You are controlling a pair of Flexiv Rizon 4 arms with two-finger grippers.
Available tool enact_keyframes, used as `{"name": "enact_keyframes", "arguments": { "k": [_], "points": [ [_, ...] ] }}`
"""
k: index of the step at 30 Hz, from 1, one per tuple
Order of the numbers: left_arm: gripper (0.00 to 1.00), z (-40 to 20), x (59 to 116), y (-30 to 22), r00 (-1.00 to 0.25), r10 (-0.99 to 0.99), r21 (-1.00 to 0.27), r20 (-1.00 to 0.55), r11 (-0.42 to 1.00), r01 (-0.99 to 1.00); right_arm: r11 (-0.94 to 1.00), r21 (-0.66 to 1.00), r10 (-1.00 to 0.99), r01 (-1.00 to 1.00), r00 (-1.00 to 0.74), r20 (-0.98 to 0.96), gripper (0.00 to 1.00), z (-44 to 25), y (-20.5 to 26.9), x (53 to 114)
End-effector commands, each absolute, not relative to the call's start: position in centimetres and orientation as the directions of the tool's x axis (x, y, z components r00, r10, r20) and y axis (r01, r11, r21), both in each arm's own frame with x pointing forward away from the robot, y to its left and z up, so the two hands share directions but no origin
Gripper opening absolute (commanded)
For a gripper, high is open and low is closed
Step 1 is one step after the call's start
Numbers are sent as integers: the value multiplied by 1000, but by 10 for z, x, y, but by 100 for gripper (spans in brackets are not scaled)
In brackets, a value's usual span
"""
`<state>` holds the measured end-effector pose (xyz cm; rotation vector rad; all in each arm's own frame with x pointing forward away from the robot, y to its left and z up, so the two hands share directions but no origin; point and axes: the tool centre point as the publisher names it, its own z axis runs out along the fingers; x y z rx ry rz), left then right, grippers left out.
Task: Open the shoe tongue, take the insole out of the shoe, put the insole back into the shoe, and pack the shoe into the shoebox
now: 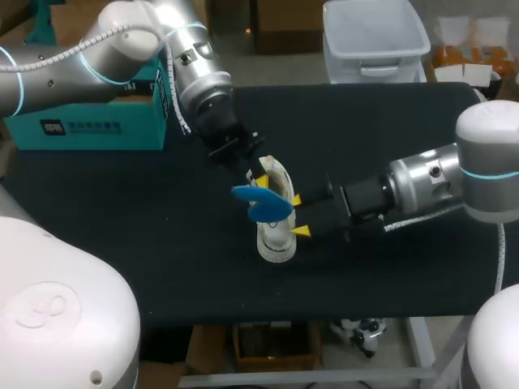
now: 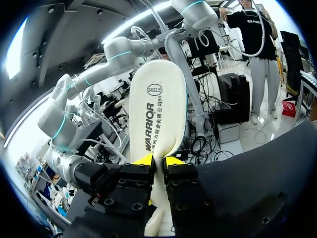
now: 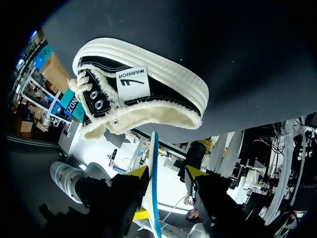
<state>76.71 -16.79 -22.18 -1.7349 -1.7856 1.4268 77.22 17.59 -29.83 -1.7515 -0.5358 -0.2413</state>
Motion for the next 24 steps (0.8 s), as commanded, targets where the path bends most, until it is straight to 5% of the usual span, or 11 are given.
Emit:
{"name": "enact_keyframes", "arguments": {
  "k": [1, 9, 13, 18, 24],
  "points": [
    [0, -226, 763, -166, -239, 869, -756, -434, -207, 621, -119, -871, 219, 476, 869, 445, 47, -305, 180, 779],
    [0, -234, 762, -162, -212, 871, -742, -442, -222, 633, -98, -868, 203, 486, 864, 461, 42, -308, 185, 786],
    [0, -236, 760, -163, -204, 873, -736, -443, -225, 639, -97, -869, 195, 484, 866, 461, 13, -309, 186, 786],
    [0, -237, 759, -164, -197, 872, -735, -449, -234, 636, -99, -869, 185, 485, 867, 462, 0, -309, 188, 784],
    [0, -238, 757, -165, -187, 877, -733, -443, -235, 638, -106, -859, 171, 500, 861, 480, 0, -308, 187, 782]
  ]
}}
